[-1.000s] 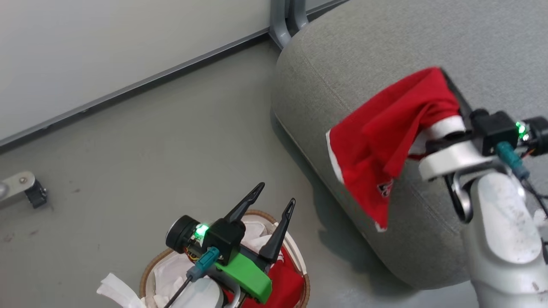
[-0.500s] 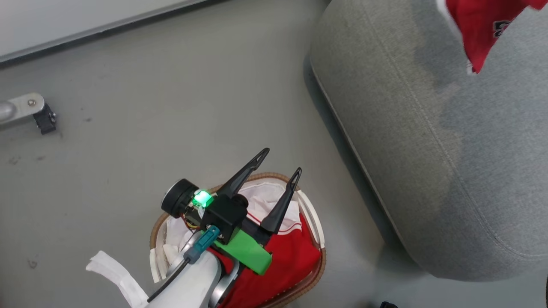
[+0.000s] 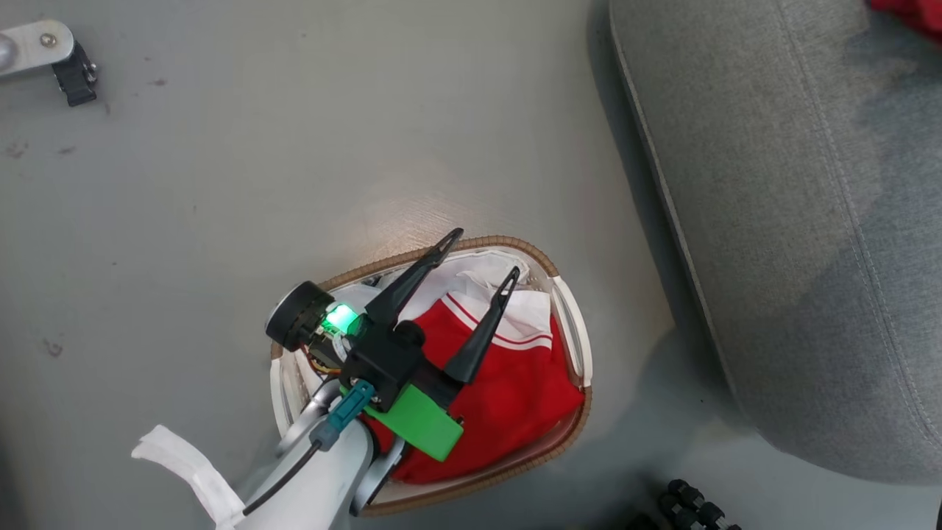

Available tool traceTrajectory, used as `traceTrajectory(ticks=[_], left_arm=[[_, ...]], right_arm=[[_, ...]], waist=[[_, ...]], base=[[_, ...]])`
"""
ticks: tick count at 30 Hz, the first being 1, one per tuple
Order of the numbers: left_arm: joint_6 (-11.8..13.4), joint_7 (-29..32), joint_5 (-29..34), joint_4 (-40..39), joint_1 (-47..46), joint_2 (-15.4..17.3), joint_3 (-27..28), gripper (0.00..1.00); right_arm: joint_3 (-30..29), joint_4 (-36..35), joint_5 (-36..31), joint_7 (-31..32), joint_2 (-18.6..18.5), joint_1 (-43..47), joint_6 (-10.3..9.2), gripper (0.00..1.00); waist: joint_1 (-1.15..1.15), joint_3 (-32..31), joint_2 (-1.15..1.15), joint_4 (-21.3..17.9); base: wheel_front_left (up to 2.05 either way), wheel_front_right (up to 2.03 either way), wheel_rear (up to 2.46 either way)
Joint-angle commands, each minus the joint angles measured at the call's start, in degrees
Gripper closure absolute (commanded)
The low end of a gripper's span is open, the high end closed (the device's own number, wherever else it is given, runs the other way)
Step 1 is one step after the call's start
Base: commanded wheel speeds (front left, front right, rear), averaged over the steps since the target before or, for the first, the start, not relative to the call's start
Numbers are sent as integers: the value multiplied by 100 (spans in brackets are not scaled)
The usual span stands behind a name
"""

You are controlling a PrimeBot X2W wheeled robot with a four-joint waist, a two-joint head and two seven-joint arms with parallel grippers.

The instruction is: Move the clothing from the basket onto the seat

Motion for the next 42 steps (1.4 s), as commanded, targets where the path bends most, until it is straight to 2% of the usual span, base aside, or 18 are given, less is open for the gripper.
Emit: traceTrajectory(ticks=[1, 4, 5, 8, 10, 11, 12, 24, 34, 42], left_arm=[[20, -3, 42, -30, -34, 36, 23, 0], [23, -3, 44, -39, -9, 38, 25, 0], [21, -3, 51, -32, -15, 39, 10, 0], [16, -4, 34, -2, -16, 55, 5, 0], [13, -4, 12, 23, -8, 58, 5, 0], [12, -3, -2, 42, 8, 49, 5, 0], [11, -3, -17, 61, 26, 39, 0, 0], [0, -3, -167, 334, 180, -172, 169, 0], [-12, -3, -333, 620, 485, -488, 546, 0], [-13, -3, -451, 593, 853, -608, 967, 0]], right_arm=[[-34, 46, -61, -13, 66, 147, -8, 100], [-32, 173, -121, -13, 267, 394, -8, 100], [-35, 182, -115, -14, 311, 454, -8, 97], [-79, 178, -120, -13, 455, 656, -8, 79], [-100, 164, -109, -13, 520, 781, -8, 58], [-111, 141, -80, -13, 547, 845, -8, 5], [-115, 136, -70, -13, 554, 910, -8, 0], [187, -220, 105, -13, 746, 2195, -8, 0], [289, -501, 123, -13, 916, 3262, -8, 0], [558, -599, 242, -13, 728, 3165, -8, 0]], waist=[[-1, 174, 0, 27], [-1, 184, 0, -74], [-1, 177, 0, -103], [-1, 143, 0, -171], [-1, 100, 0, -205], [-1, 63, 0, -220], [-1, 30, 0, -229], [-1, -654, 0, -266], [-1, -1632, 0, 101], [-1, -2348, 0, 495]], base=[[0, 0, 0], [0, 0, 0], [0, 0, 0], [0, 0, 0], [0, 0, 0], [0, 0, 0], [0, 0, 0], [0, 0, 0], [0, 0, 0], [0, 0, 0]])
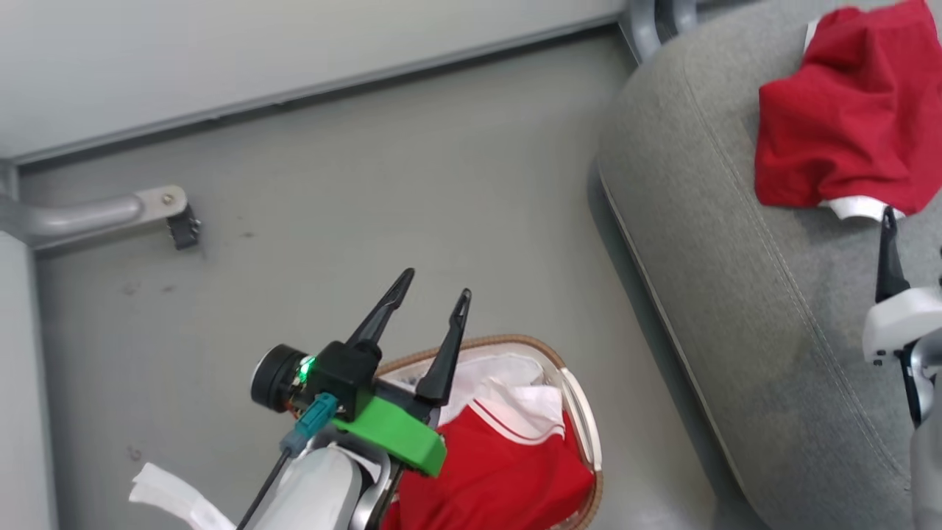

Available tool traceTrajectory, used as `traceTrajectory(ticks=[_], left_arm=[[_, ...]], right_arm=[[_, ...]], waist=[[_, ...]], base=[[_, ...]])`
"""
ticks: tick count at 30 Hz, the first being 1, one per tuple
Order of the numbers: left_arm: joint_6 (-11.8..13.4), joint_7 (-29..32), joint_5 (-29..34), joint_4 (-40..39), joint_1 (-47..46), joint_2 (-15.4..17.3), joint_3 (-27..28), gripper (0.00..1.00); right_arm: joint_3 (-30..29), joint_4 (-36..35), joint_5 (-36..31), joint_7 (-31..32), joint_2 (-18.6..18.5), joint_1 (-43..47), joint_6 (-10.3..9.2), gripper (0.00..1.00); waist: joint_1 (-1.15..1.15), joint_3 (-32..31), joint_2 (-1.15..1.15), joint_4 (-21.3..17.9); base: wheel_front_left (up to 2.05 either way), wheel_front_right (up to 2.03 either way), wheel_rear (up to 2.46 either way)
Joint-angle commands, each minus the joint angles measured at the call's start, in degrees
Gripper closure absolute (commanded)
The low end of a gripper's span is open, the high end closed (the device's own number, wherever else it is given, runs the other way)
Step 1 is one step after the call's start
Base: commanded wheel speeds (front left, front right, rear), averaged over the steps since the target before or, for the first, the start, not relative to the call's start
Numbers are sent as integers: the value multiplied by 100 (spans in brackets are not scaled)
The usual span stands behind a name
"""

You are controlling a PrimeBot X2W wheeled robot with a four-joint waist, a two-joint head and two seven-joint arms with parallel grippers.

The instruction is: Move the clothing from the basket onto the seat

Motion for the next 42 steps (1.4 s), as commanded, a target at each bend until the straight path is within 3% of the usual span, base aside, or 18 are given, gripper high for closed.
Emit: traceTrajectory(ticks=[1, 19, 29, 42], left_arm=[[-11, -3, -61, 5, 163, -18, 79, 0], [176, -3, 74, 46, 1063, -93, 1631, 0], [264, -4, -95, -26, 1438, -97, 1831, 0], [340, -3, -77, -144, 1815, -97, 2132, 0]], right_arm=[[63, -24, 45, -12, -7, -50, -8, 0], [1468, -407, 810, -12, 563, 162, -8, 0], [2233, -670, 1469, -12, 701, 858, -8, 0], [2353, -910, 2241, -12, 701, 1799, -8, 0]], waist=[[0, -523, 0, 407], [0, -1426, 0, 1169], [0, -1566, 0, 1350], [0, -1713, 0, 1273]], base=[[0, 0, 0], [0, 0, 0], [0, 0, 0], [0, 0, 0]])
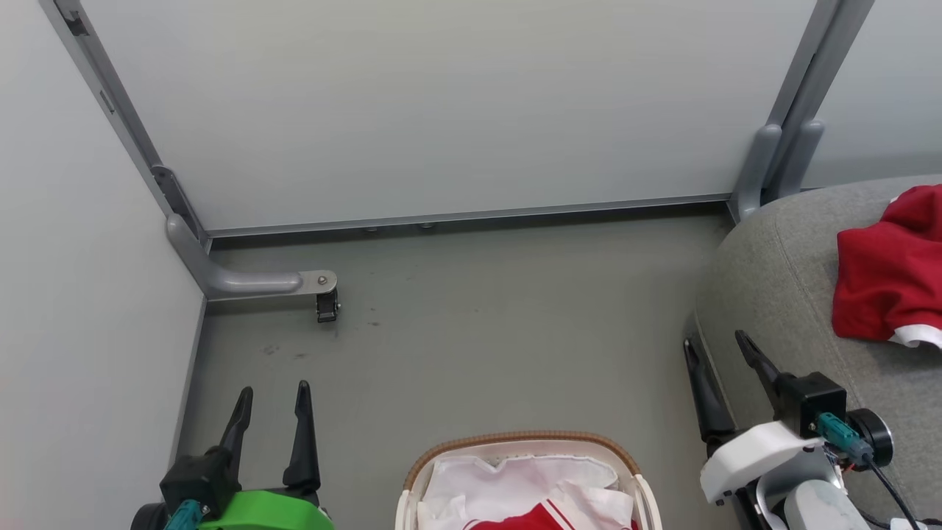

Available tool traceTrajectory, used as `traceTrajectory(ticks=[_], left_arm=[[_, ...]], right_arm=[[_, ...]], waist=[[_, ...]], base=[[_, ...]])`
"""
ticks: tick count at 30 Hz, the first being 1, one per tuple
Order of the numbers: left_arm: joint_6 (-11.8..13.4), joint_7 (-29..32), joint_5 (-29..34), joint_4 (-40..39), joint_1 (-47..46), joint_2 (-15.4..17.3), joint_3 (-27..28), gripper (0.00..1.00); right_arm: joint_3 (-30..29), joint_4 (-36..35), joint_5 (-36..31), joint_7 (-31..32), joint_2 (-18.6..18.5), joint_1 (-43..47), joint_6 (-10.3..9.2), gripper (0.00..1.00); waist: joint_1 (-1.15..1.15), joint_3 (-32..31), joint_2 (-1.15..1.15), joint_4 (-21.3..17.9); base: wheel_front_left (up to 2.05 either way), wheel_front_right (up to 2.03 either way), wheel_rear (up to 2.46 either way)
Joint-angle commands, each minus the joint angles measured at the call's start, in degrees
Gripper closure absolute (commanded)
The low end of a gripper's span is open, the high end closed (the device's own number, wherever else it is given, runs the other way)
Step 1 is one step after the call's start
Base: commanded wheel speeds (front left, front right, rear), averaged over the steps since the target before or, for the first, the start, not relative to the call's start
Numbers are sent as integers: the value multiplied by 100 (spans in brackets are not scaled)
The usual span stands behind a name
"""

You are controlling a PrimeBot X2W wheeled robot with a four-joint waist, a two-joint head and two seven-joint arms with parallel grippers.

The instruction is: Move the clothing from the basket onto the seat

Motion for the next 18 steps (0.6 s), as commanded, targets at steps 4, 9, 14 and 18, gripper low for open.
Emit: traceTrajectory(ticks=[4, 9, 14, 18], left_arm=[[17, -3, 60, -22, 145, 4, 81, 0], [0, -3, 58, -10, 145, 4, 90, 0], [-29, -3, 64, 18, 119, 4, 68, 0], [-30, -3, 64, 27, 92, 4, 61, 0]], right_arm=[[7, -5, 140, -12, -24, 226, -8, 0], [-9, 19, 142, -12, -24, 218, -8, 0], [-37, 18, 146, -12, -23, 185, -8, 0], [-45, 19, 136, -12, -22, 184, -8, 0]], waist=[[0, -39, 0, -33], [0, -60, 0, -39], [0, -78, 0, -30], [0, -79, 0, -18]], base=[[0, 0, 0], [0, 0, 0], [0, 0, 0], [0, 0, 0]])
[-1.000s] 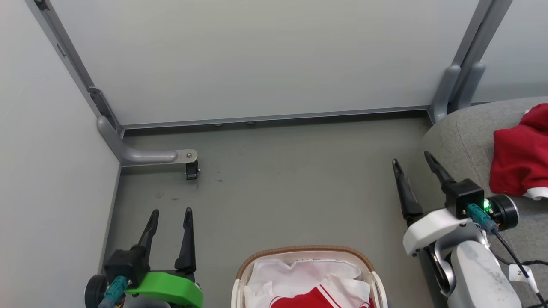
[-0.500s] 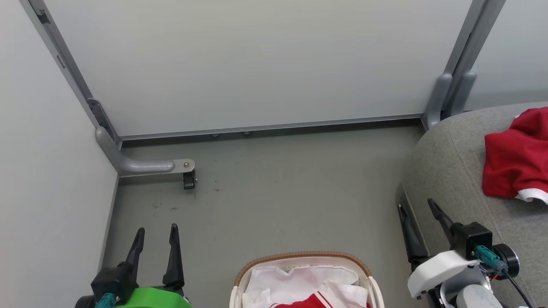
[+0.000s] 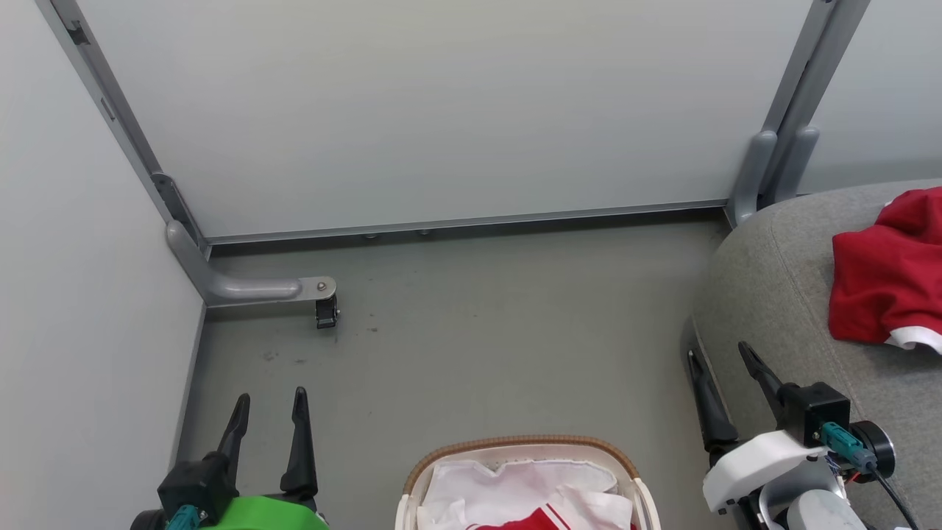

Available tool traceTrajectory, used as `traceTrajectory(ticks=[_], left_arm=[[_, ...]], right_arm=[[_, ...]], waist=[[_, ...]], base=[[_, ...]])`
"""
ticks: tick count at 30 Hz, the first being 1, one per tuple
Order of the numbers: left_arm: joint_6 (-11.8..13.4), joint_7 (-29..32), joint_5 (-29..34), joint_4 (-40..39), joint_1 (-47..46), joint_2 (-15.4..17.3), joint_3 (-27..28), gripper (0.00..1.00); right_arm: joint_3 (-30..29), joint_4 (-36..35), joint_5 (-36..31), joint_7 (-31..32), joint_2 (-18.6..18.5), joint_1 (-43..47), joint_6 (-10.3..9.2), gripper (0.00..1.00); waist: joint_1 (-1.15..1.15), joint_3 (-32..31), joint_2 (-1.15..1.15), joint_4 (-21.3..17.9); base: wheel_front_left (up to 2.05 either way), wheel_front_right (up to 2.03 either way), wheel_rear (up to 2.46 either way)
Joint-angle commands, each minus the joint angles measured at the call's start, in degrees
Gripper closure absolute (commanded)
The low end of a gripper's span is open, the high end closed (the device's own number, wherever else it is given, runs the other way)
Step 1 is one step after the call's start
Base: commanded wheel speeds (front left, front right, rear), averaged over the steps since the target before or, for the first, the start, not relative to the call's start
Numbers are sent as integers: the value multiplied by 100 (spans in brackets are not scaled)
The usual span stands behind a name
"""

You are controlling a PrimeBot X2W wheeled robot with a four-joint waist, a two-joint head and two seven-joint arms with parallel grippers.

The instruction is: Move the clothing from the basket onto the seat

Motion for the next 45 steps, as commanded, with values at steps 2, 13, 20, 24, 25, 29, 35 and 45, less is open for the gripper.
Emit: traceTrajectory(ticks=[2, 13, 20, 24, 25, 29, 35, 45], left_arm=[[-14, -3, 61, 4, 16, 4, -1, 0], [-22, -3, 75, 4, -5, 4, -6, 0], [-128, -3, 65, 48, -248, 4, -245, 0], [-196, -3, -69, 186, -478, 3, -598, 0], [-218, -3, -56, 230, -552, 3, -713, 0], [-266, -3, -53, 507, -901, 5, -1243, 0], [-308, -2, -113, 1311, -1526, 12, -2221, 0], [-320, 130, -299, 3109, -2713, 17, -3857, 0]], right_arm=[[1, 9, 8, -12, -23, 14, -7, 0], [-28, 5, 30, -12, -23, -34, -7, 0], [-140, -79, -72, -12, -23, -82, -7, 0], [-328, -160, -174, -12, -20, -170, -7, 0], [-370, -186, -202, -12, -21, -192, -7, 0], [-496, -306, -340, -12, -23, -381, -7, 0], [-607, -517, -410, -12, -22, -757, -7, 0], [-480, -902, -333, -12, -19, -1387, -6, 0]], waist=[[0, 4, 0, 9], [0, 27, 0, 24], [0, 124, 0, -24], [0, 269, 0, -82], [0, 331, 0, -97], [0, 666, 0, -210], [0, 1357, 0, -478], [0, 2774, 0, -1142]], base=[[0, 0, 0], [0, 0, 0], [0, 0, 0], [0, 0, 0], [0, 0, 0], [0, 0, 0], [0, 0, 0], [0, 0, 0]])
